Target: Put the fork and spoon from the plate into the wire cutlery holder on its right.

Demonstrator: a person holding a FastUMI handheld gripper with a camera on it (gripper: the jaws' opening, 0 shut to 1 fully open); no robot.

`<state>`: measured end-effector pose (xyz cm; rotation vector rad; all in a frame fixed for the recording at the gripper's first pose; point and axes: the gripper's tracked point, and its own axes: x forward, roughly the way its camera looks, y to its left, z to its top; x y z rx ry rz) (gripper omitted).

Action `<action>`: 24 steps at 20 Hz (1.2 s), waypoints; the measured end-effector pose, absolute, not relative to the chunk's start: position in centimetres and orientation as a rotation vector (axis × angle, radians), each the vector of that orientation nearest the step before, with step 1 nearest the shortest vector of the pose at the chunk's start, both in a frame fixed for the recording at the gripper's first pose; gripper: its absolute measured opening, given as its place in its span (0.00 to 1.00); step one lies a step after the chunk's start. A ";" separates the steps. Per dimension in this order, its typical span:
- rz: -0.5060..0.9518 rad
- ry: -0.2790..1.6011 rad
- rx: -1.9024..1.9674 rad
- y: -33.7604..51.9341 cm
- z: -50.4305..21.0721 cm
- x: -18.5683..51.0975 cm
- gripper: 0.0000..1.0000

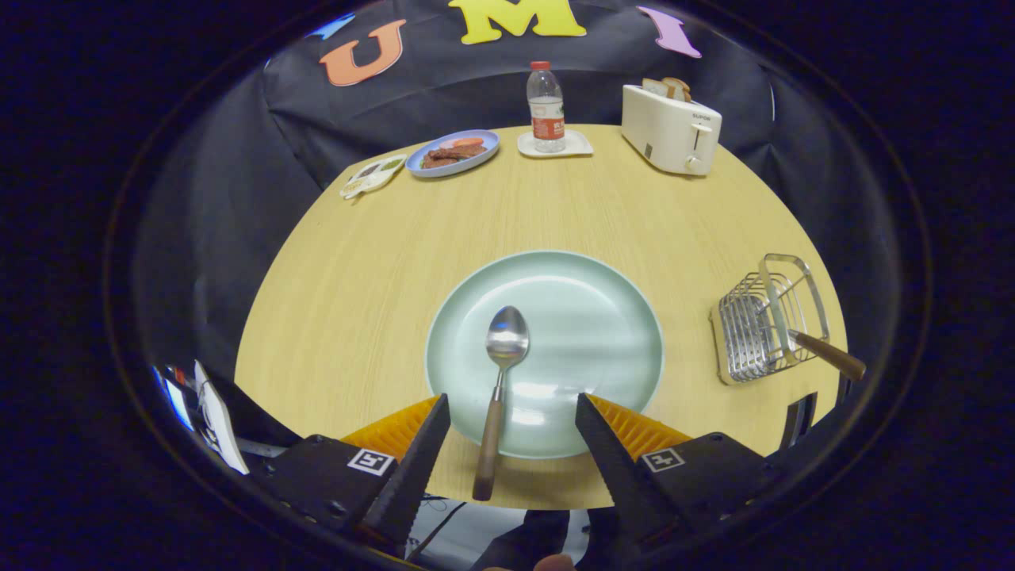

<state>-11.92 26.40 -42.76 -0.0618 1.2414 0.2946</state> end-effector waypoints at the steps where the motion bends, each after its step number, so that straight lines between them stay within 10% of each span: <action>1: 0.285 1.260 -0.060 26.4 -43.4 -12.2 0.96; 13: 0.249 1.371 -0.106 26.4 -47.5 -12.6 0.43; 15: 0.245 1.393 -0.108 26.1 -46.0 -12.6 0.12; 24: 0.293 1.442 -0.119 24.4 -40.0 -11.3 0.01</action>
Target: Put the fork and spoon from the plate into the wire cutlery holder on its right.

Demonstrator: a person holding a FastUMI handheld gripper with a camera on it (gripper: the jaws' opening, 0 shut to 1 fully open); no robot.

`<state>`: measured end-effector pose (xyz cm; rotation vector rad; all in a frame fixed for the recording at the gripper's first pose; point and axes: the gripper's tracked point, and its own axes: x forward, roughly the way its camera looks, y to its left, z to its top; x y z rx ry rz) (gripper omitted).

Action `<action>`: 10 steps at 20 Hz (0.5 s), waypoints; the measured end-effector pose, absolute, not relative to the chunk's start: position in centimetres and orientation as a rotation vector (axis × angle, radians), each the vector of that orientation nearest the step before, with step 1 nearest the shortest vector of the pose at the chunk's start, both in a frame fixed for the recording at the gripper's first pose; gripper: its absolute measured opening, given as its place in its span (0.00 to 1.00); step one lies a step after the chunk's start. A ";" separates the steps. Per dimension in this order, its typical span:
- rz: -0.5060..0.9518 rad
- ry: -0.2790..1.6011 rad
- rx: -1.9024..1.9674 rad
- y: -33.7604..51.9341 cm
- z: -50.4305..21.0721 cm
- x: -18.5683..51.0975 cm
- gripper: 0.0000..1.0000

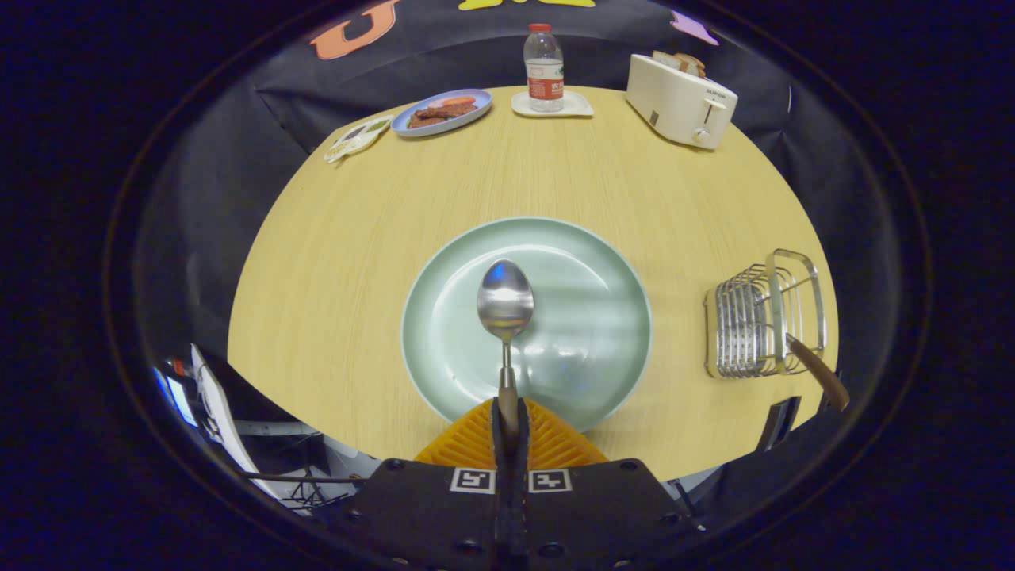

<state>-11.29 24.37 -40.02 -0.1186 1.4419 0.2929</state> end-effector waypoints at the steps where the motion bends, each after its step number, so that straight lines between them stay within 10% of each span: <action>1: 0.302 1.460 -0.107 24.1 -38.6 -11.2 0.01; 10: 0.232 1.587 -0.066 13.4 -27.6 -8.6 0.00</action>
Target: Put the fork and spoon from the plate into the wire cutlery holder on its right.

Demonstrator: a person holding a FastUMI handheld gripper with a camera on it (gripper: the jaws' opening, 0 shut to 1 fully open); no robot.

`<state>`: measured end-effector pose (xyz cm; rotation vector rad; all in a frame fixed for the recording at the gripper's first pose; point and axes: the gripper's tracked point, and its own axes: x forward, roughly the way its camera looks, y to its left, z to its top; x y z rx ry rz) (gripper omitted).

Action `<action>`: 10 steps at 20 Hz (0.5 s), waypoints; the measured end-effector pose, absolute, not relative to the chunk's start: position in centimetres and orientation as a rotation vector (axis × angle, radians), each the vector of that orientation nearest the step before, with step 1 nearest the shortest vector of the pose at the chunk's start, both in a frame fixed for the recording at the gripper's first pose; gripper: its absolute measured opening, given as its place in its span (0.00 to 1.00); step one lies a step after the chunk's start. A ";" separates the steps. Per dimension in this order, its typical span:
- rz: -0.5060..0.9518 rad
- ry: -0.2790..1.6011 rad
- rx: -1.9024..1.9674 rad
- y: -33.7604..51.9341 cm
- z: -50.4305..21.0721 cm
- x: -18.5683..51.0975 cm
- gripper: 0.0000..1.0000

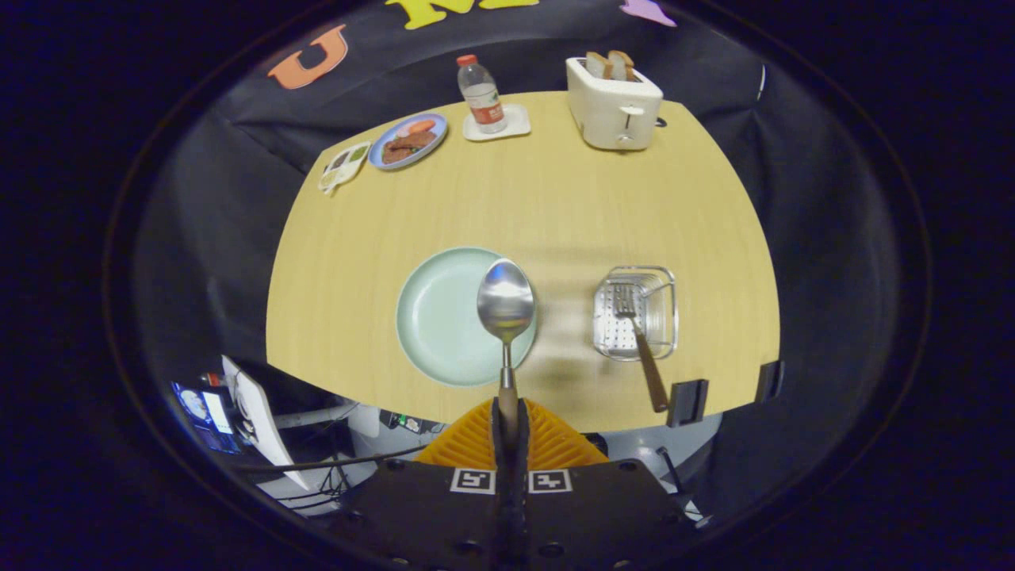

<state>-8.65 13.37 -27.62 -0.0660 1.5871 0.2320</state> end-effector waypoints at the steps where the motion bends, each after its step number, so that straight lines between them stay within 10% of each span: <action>1: 0.209 1.618 -0.061 11.8 -27.2 -8.5 0.01; 10: 0.082 1.801 -0.029 5.4 -27.8 -6.7 0.01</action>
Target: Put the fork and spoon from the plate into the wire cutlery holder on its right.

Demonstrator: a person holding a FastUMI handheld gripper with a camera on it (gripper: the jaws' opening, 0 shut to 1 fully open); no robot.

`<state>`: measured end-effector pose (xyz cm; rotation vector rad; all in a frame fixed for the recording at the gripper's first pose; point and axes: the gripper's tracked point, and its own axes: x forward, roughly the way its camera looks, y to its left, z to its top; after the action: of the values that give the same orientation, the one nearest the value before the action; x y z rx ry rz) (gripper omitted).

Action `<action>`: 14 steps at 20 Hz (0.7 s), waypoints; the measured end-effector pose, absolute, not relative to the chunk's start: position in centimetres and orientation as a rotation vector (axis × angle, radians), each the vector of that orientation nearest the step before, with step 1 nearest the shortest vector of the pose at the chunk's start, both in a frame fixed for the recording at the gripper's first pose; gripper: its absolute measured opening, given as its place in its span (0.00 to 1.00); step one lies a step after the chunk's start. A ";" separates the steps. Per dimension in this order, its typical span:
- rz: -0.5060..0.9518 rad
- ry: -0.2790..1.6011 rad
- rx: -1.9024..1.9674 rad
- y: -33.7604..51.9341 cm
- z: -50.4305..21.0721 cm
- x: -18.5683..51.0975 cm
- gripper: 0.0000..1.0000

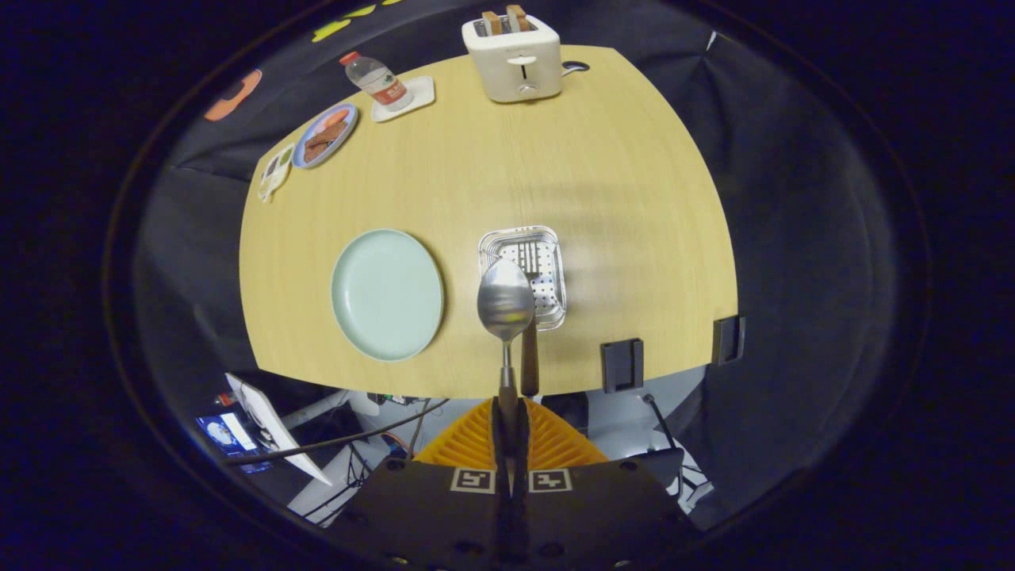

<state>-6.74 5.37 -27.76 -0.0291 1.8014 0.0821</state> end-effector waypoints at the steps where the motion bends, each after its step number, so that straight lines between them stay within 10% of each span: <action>1: 0.083 1.808 -0.031 5.4 -27.9 -6.4 0.01; 14: 0.022 1.850 0.108 5.6 -30.8 -4.8 0.13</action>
<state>-4.80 5.64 -30.82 0.1078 1.8498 0.0216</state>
